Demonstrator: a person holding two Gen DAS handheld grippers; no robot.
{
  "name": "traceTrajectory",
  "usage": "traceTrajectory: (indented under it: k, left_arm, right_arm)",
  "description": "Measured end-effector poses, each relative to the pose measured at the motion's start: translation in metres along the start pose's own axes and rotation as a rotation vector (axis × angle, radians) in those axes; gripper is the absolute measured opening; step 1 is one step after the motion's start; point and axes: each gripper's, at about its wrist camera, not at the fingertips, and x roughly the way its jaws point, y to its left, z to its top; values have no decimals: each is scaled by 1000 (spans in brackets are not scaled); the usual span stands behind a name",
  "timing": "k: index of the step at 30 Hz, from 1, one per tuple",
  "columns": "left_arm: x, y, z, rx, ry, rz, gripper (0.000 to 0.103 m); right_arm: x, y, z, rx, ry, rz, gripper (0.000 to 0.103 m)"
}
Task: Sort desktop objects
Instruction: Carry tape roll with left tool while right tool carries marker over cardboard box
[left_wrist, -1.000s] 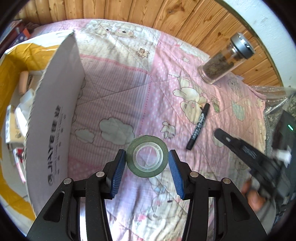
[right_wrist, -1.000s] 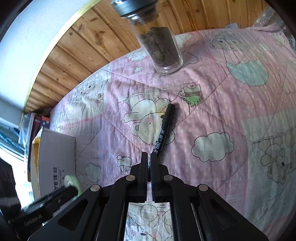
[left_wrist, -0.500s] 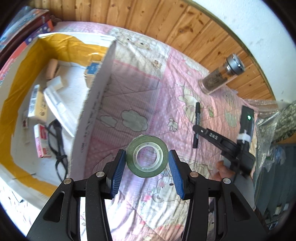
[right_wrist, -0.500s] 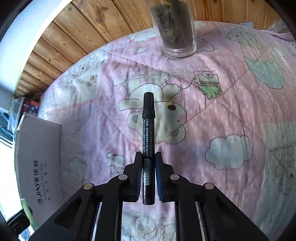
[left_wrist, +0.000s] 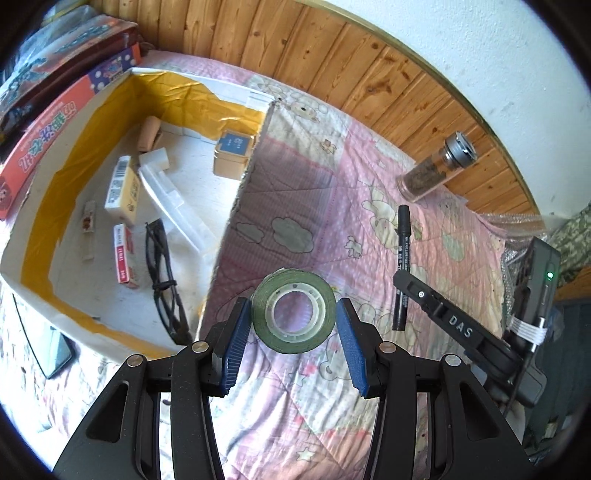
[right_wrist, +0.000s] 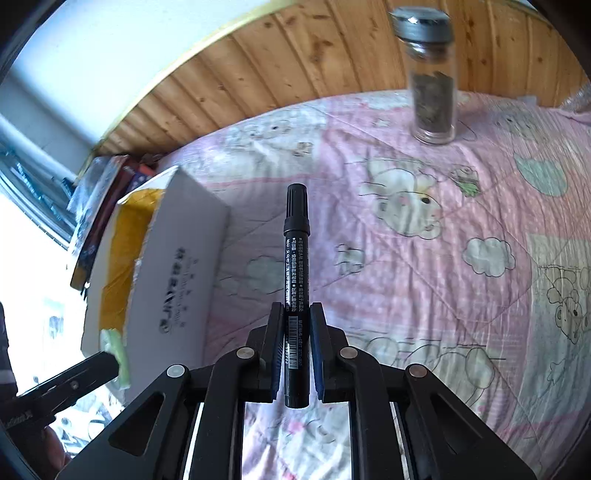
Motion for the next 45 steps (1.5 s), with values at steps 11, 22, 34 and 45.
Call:
traceTrajectory:
  k: [11, 22, 34, 45]
  left_arm:
    - [-31, 31, -7, -55, -59, 8, 49]
    - [-49, 69, -6, -126, -98, 29, 49]
    - [-59, 115, 5, -207, -133, 66, 49]
    - [-61, 150, 33, -215, -157, 132, 49]
  right_arm:
    - [-30, 67, -19, -139, -25, 78, 15]
    - [-34, 131, -31, -292, -27, 130, 15]
    - [-26, 179, -36, -419, -3, 167, 15]
    - [-2, 210, -27, -487, 31, 183, 15]
